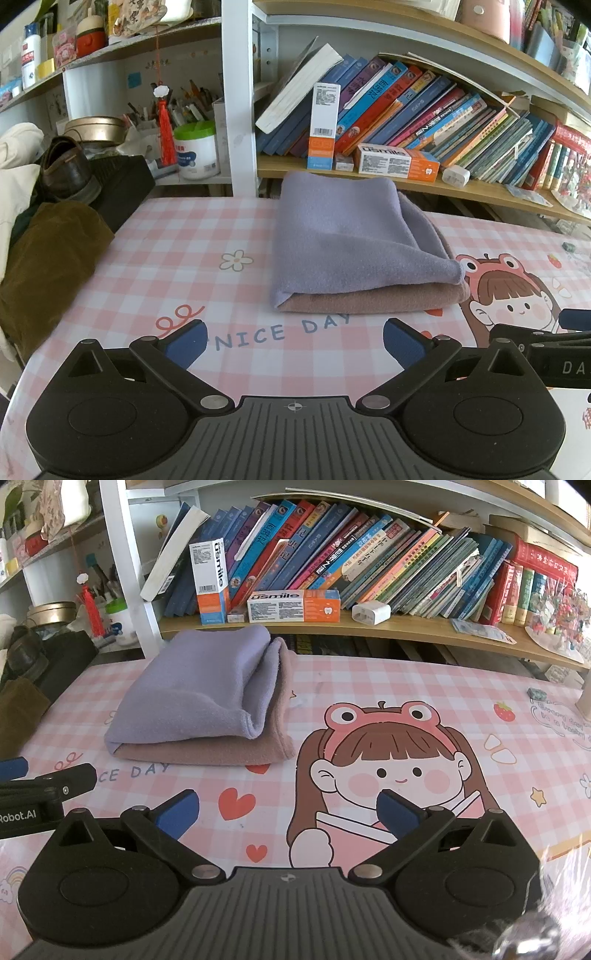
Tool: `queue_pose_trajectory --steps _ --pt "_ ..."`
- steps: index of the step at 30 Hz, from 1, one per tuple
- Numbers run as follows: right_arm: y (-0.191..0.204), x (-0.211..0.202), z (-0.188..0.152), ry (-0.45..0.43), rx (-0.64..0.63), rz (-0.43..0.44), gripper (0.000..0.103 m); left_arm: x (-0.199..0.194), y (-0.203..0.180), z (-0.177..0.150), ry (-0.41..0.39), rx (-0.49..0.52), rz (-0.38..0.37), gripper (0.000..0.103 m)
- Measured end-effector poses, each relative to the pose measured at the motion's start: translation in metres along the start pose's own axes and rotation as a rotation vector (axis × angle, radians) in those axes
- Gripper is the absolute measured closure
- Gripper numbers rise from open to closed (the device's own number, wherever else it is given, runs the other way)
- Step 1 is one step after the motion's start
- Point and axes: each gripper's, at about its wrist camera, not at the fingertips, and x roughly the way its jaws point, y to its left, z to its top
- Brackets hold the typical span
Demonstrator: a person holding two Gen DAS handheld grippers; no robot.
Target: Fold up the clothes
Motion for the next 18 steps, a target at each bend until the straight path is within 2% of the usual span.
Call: queue_pose_trajectory --steps 18 --pt "0.0006 0.0022 0.0018 0.013 0.000 -0.003 0.000 0.0005 0.0008 0.0015 -0.007 -0.001 0.002 0.000"
